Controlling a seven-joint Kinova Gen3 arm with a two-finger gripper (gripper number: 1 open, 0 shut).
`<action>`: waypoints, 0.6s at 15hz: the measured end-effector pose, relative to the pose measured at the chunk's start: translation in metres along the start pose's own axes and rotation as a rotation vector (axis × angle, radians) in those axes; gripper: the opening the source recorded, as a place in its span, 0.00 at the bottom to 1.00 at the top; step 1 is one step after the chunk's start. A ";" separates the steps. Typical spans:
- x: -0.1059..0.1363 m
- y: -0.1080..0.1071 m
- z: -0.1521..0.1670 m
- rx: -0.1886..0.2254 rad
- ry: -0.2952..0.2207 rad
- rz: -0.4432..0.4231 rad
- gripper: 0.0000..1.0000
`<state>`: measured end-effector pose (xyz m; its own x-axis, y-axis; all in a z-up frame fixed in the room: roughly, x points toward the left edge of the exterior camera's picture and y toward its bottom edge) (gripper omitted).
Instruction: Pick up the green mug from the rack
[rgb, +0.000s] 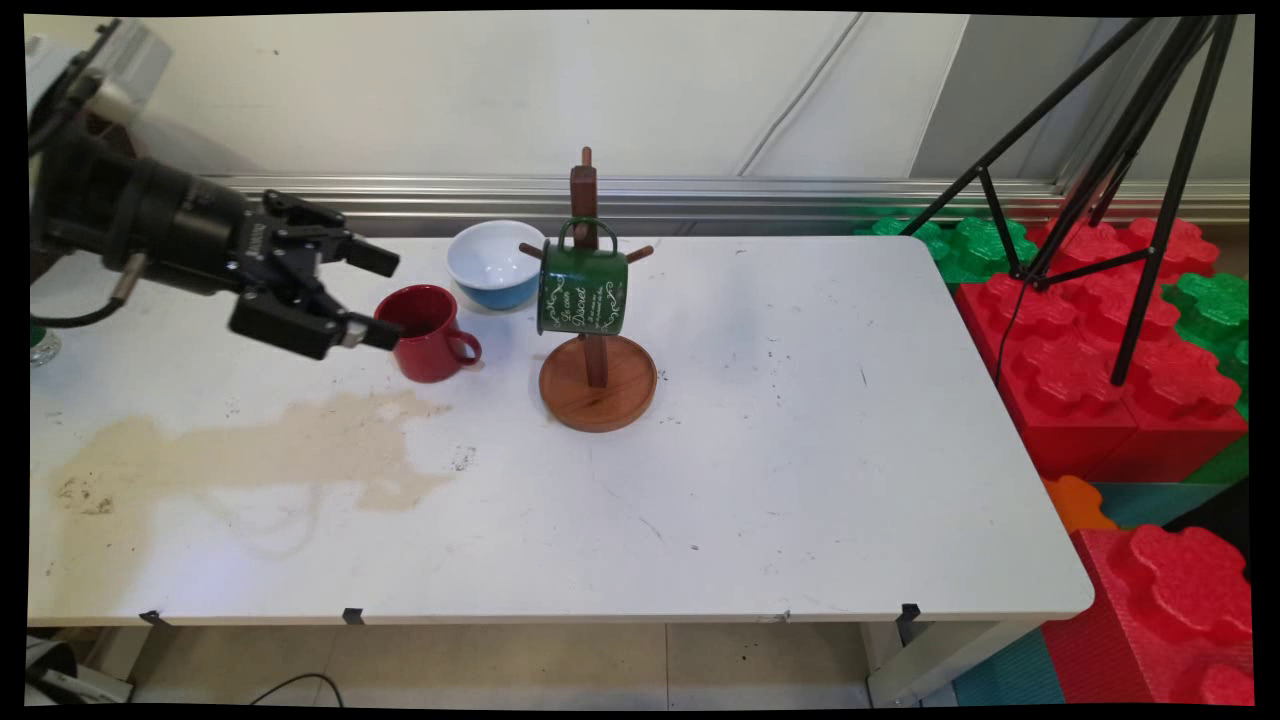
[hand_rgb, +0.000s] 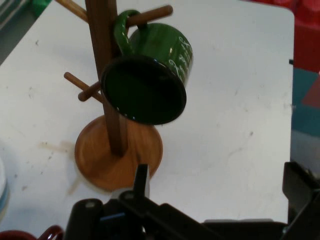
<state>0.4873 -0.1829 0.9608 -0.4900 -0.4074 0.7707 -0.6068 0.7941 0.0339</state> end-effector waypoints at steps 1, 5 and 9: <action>0.001 0.000 0.003 0.001 0.007 -0.014 1.00; 0.008 0.002 0.025 0.003 0.041 -0.110 1.00; 0.013 0.005 0.048 -0.006 0.081 -0.186 1.00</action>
<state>0.4481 -0.2062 0.9398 -0.3181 -0.5096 0.7994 -0.6780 0.7117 0.1839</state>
